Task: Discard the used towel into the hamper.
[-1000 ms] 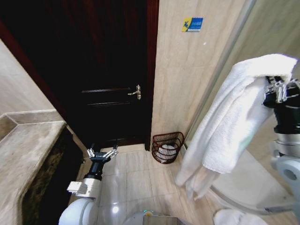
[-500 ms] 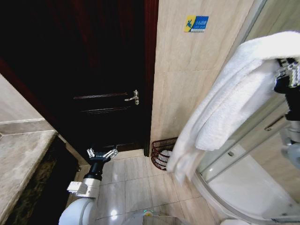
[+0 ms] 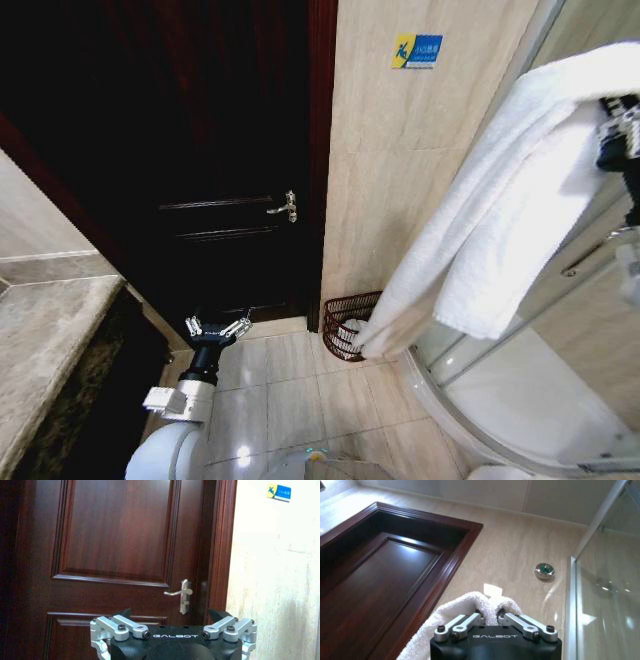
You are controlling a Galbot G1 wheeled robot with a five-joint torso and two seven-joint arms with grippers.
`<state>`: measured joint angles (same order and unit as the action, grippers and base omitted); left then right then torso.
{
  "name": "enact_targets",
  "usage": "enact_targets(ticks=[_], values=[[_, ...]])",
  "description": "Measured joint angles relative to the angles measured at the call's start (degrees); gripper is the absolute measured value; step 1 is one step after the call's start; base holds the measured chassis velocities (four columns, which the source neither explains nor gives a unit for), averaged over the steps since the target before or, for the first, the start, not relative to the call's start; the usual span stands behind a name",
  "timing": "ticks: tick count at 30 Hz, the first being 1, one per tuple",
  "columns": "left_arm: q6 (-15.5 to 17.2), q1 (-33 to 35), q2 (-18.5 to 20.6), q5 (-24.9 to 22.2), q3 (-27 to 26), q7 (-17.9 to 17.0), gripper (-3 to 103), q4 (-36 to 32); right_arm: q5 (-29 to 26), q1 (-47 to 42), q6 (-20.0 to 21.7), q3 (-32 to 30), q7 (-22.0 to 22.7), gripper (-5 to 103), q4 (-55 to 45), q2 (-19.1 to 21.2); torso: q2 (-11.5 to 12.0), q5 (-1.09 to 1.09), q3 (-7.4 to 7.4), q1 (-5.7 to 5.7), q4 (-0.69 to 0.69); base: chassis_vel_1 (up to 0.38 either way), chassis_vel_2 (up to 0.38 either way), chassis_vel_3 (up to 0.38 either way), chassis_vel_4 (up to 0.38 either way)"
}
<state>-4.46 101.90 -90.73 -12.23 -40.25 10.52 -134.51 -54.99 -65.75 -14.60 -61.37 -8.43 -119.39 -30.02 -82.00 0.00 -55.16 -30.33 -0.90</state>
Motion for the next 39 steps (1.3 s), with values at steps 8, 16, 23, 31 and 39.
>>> enact_targets(ticks=[8,16,23,31,39], values=[[0.00,0.00,0.00,0.00,-0.01,0.00,100,0.00,-0.36,2.32,0.66,2.72,0.14,7,-0.22,-1.18,0.00,0.01,0.00,0.01,-0.02,0.000,0.000,0.000,0.000],[0.00,0.00,0.00,0.00,-0.01,-0.01,100,0.00,0.23,15.34,2.90,14.32,3.01,7,0.78,-4.67,0.00,0.00,0.00,0.01,0.00,0.000,0.000,0.000,0.000],[0.00,0.00,0.00,0.00,0.00,0.00,100,0.00,2.04,28.25,3.88,23.54,4.69,7,4.63,-7.87,0.00,-0.01,0.00,0.01,0.01,0.000,0.000,0.000,0.000],[0.00,0.00,0.00,0.00,-0.01,0.00,100,0.00,4.15,38.99,3.92,30.97,5.18,7,11.03,-11.60,0.00,0.00,0.00,0.01,-0.01,0.000,0.000,0.000,0.000],[0.00,0.00,0.01,0.00,0.00,0.00,100,0.00,9.48,49.07,2.73,39.85,5.31,7,18.55,-17.72,0.01,0.01,0.00,0.01,0.01,0.000,0.000,0.000,0.000]])
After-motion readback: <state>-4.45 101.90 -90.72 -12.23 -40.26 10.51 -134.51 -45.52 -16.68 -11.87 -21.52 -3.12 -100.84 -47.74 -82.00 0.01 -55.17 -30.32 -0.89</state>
